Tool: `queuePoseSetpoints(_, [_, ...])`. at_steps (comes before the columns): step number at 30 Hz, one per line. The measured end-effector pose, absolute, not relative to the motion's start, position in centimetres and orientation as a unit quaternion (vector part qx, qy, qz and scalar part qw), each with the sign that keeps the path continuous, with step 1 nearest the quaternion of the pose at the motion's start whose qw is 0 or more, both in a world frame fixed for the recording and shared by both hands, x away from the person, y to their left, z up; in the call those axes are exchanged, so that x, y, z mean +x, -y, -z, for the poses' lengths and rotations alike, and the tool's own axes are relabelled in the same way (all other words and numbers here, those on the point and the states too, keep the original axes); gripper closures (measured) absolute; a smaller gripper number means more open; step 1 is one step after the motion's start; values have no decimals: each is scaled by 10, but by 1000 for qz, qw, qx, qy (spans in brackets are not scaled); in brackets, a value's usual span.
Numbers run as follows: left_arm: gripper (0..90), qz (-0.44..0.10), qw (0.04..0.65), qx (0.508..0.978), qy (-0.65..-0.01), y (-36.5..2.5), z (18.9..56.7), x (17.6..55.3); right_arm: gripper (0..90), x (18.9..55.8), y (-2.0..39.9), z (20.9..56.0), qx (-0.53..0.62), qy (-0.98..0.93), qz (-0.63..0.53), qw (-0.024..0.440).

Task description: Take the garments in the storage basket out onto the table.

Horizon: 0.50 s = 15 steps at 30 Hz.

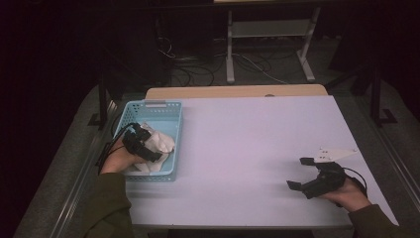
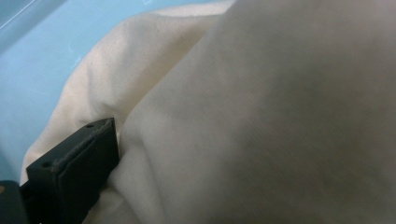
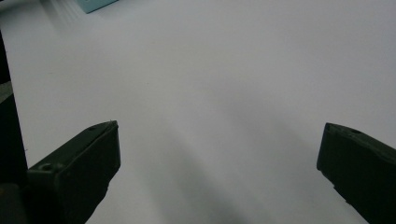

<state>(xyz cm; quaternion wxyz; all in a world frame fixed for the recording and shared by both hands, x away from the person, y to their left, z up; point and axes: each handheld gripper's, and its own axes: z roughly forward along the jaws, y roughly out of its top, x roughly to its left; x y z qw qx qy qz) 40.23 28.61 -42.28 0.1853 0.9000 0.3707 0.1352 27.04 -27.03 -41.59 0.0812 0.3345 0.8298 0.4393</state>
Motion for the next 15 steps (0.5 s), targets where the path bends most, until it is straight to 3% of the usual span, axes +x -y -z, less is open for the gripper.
queuePoseSetpoints(15, [1, -120, 171, 902, -378, -287, 428, 405, 0, 273, 271, 420, 337, -829, -440, 76])
